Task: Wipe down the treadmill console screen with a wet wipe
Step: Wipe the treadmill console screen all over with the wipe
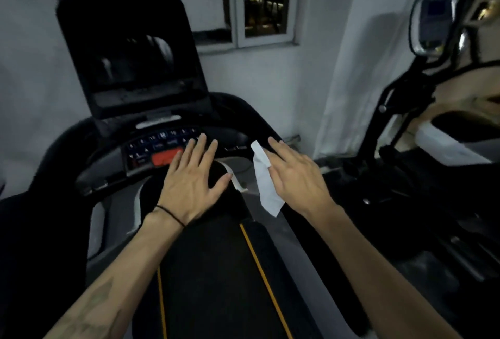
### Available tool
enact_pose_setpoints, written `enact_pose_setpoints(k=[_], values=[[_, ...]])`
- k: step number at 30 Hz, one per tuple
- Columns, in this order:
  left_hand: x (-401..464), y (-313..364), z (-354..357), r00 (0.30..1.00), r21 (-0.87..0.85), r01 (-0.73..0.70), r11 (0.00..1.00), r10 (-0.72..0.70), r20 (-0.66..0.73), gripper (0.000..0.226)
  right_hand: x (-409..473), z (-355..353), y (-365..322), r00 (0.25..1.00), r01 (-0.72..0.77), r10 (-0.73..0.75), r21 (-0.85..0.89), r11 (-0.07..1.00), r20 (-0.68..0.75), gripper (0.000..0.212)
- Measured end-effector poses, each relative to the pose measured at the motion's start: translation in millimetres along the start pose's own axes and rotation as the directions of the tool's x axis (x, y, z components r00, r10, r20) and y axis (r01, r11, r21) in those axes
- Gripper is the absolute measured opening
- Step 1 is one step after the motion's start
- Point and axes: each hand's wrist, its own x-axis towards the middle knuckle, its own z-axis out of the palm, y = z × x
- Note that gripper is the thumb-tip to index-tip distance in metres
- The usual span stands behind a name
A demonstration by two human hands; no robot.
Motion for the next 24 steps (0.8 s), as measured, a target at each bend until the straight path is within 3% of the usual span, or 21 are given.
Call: enact_pose_setpoints(k=[6,13,19,24], values=[[111.7,-91.9,-24.8,0.995,0.038,0.028,0.999,-0.024,-0.095,0.087,141.7,51.7,-22.4,0.994,0.073,-0.071,0.017,0.997,-0.087,0.048],[211.4,-186.5,1.2,0.993,0.090,0.105,0.990,-0.099,-0.068,0.089,277.4,150.0,-32.0,0.978,0.170,-0.151,0.127,0.977,-0.145,0.042],[297.4,-270.2,19.0,0.969,0.134,0.245,0.960,-0.237,-0.074,0.091,413.0,230.5,-36.2,0.972,0.235,-0.226,0.247,0.940,-0.064,0.047],[351.9,-337.4,4.1,0.922,0.131,0.372,0.919,-0.348,-0.172,0.089,519.4,273.8,-63.3,0.954,0.300,-0.276,0.340,0.891,-0.119,0.048]])
